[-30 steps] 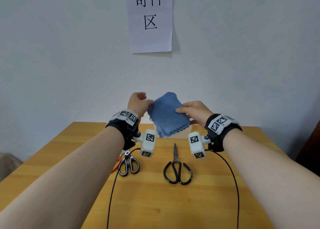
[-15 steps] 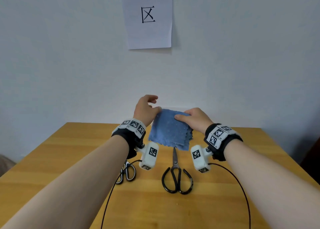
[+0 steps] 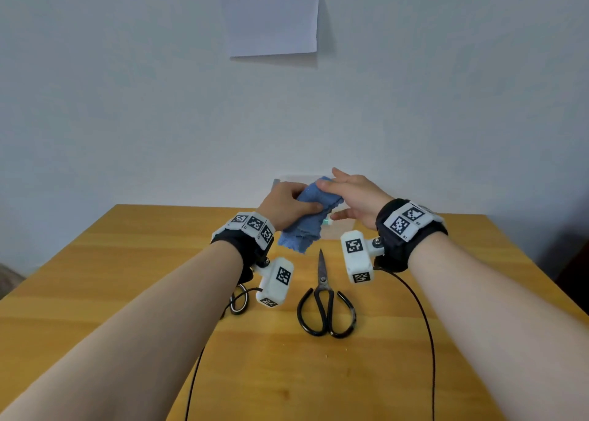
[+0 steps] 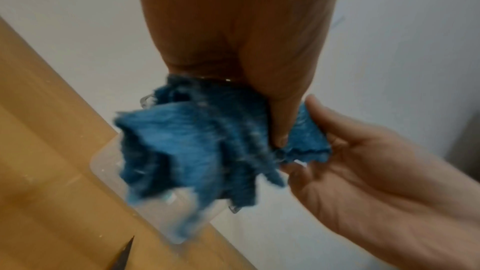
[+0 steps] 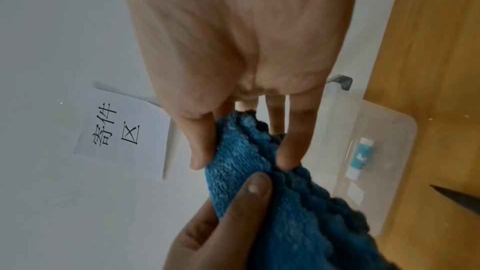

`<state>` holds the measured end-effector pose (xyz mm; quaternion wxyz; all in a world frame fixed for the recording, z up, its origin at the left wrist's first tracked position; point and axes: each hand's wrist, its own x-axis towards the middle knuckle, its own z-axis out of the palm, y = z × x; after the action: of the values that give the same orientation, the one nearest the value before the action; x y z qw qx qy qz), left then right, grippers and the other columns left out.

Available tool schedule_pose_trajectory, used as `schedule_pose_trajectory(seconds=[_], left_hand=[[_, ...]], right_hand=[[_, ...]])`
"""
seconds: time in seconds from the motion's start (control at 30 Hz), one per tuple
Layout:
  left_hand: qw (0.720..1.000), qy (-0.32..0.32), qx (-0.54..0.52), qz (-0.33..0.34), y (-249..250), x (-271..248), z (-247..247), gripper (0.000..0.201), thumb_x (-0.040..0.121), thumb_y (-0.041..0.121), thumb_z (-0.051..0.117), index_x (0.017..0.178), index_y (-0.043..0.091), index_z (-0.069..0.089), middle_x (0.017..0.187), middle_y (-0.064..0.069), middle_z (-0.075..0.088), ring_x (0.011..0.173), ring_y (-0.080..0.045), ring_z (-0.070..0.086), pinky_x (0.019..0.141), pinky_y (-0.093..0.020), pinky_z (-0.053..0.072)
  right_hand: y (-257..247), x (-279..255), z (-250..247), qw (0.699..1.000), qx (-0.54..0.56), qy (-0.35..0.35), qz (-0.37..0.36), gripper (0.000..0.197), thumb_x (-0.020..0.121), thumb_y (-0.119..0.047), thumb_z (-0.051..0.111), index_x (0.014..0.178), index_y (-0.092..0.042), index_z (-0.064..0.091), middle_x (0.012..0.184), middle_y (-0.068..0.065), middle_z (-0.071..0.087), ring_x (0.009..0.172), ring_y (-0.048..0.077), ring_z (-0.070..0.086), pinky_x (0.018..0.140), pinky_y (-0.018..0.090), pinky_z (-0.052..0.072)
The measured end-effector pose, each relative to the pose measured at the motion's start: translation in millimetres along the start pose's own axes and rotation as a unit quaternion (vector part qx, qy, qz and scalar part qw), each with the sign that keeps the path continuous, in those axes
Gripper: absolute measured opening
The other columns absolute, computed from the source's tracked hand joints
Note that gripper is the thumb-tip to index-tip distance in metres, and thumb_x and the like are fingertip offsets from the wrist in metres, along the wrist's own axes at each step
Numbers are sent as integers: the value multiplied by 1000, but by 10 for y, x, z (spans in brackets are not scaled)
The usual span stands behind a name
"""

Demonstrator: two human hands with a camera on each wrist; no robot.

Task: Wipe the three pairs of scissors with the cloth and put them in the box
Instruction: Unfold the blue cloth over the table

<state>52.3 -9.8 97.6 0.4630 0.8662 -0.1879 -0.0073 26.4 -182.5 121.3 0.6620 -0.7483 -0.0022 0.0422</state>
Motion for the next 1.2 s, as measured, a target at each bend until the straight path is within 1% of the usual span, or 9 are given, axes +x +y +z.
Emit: schedule_pose_trajectory(seconds=[0.17,0.33,0.53,0.6,0.83,0.9,0.97,1.07,1.2], left_hand=[[997,-3,-71,-24,-64,-62,3,51,81,42,77,87,-8,66,74,-15,67,67,-22,60,66,-36,49],[974,-68,-211,-52,-58,-191,34,45,97,39,68,94,-5,66,77,-19,69,60,-28,66,56,-33,52],[925,-137,-324,-147,-104,-207,12,72,98,67,46,130,4,63,120,-22,71,110,-37,69,97,-58,54],[926,-130,-303,-183,-95,-200,29,76,92,75,45,130,13,65,128,-14,71,120,-35,66,97,-60,54],[944,-114,-179,-254,-60,-157,166,96,79,93,37,125,13,65,118,-6,73,105,-27,71,91,-56,57],[938,-124,-184,-265,-20,-153,216,91,87,86,34,127,10,64,120,-9,72,99,-26,71,70,-41,64],[940,-144,-164,-263,-12,-149,227,81,93,79,39,132,12,62,121,-6,72,101,-26,72,74,-40,63],[944,-134,-98,-286,-87,-174,201,73,85,76,60,130,18,61,116,4,73,106,-25,71,97,-49,54],[933,-137,-3,-333,-138,-300,166,49,98,45,65,136,14,57,122,4,69,87,-16,65,63,-34,49]], right_hand=[[-72,-48,49,967,245,-32,58,41,98,-19,65,126,10,58,122,24,68,89,28,75,69,31,63],[-29,-64,71,941,333,-40,43,34,101,-19,61,116,11,65,120,19,71,97,31,73,69,29,64],[86,-26,44,904,422,-38,59,49,99,-31,63,131,6,60,124,19,70,112,35,69,81,34,63],[102,-1,52,895,441,-47,51,56,98,-36,63,135,6,57,127,20,68,116,36,68,78,37,64],[197,15,2,929,365,-58,10,45,99,-34,61,128,0,56,132,22,65,124,39,62,79,40,63],[194,-14,-6,928,367,-73,-1,34,97,-28,64,120,-5,57,133,25,63,125,44,59,80,41,63],[180,-59,-17,937,342,-68,-2,34,95,-26,65,120,-5,57,128,26,65,119,46,62,76,41,63],[207,-108,-73,983,182,9,14,32,96,-21,69,121,-4,60,122,24,67,108,38,70,72,44,64],[580,-42,-196,973,-158,9,168,36,80,-21,85,104,-8,62,98,13,67,95,31,68,77,42,59]])
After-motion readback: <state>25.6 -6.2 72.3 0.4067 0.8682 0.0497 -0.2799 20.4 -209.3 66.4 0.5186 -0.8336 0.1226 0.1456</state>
